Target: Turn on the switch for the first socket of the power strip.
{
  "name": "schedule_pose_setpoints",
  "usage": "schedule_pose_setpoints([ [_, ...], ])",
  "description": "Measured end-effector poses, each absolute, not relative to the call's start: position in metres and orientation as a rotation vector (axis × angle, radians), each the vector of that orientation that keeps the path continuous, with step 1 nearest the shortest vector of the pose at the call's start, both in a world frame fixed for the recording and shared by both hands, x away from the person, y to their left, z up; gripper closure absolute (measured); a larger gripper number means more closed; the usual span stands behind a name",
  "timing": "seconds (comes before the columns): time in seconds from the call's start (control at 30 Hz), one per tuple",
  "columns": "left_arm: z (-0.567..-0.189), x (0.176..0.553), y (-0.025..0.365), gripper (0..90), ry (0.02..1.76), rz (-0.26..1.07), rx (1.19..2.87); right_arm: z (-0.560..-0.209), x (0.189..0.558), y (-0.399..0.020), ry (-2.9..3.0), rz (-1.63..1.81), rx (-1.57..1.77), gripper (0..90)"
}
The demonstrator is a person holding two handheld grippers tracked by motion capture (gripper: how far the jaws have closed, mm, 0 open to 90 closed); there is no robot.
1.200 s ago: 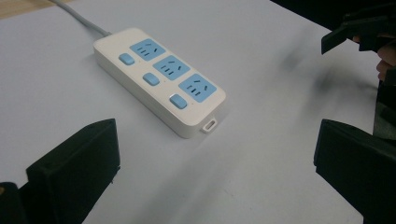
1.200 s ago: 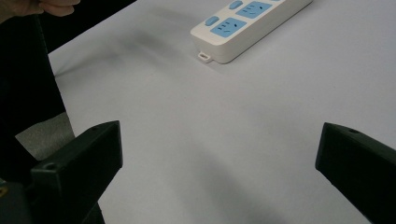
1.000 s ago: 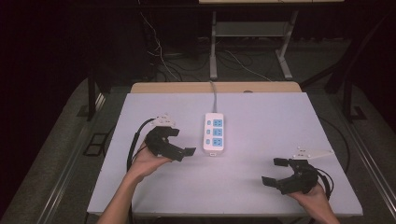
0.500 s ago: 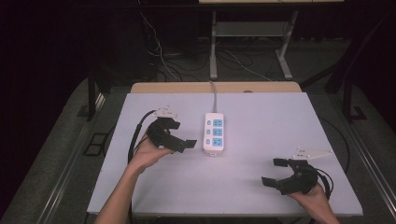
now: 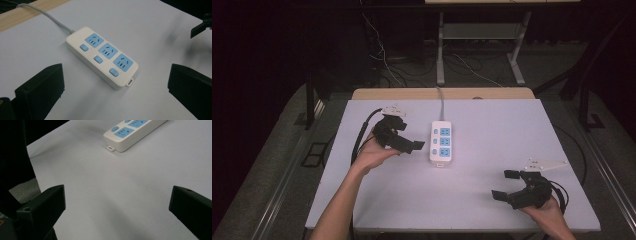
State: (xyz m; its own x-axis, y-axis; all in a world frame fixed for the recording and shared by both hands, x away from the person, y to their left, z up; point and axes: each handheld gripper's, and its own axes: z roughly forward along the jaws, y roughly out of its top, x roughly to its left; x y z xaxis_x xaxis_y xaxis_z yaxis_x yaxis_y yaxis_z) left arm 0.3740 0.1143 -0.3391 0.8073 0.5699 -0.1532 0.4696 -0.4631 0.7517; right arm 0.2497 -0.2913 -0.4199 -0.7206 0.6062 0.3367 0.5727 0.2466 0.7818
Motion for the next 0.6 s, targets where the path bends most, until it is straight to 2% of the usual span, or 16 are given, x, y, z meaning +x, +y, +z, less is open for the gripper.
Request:
schedule_pose_setpoints([
  [0.6, -0.34, 0.399, 0.095, 0.0, 0.742, 0.151, 2.204, -0.421, 0.25, -0.291, 2.456, 1.507, 1.157, 0.2],
])
